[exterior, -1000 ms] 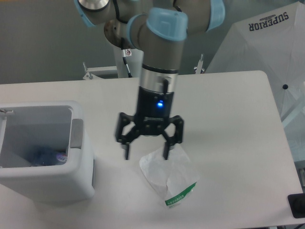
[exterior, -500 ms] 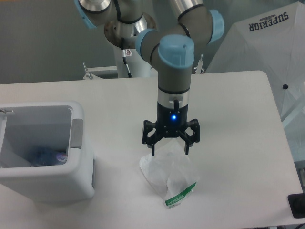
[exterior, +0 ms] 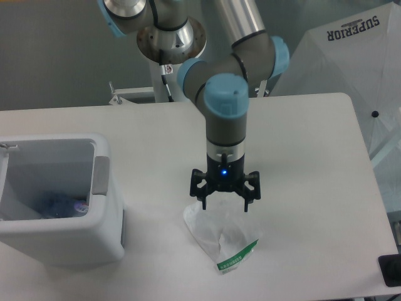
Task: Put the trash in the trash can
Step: 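Lower the gripper and pinch the edge of the plastic bag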
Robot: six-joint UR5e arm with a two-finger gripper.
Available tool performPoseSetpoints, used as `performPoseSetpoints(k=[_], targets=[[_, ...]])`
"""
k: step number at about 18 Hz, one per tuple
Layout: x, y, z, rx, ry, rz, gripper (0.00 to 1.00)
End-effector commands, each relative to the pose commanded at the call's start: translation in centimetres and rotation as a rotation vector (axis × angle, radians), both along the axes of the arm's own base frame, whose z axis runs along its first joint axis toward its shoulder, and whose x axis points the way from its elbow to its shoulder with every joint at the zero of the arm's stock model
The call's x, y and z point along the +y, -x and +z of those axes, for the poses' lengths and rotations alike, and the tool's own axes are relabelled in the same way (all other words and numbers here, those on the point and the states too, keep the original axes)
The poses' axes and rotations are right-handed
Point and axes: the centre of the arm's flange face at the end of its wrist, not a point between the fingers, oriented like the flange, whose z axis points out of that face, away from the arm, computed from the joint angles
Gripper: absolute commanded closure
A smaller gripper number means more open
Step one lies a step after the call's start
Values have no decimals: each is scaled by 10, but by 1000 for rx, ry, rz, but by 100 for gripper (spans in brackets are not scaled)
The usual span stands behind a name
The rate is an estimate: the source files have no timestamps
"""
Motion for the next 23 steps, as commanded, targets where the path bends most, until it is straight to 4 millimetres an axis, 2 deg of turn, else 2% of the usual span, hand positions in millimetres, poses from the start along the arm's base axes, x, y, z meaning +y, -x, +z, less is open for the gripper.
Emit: performPoseSetpoints(k=[2, 5, 8, 12, 23], targets=[[1, -6, -13, -8, 29, -54, 0], [6, -25, -23, -16, 55, -133, 1], [15, -42, -35, -29, 70, -163, 0], [22, -54, -60, -52, 105, -186, 0], [26, -56, -80, -47, 157, -187, 2]])
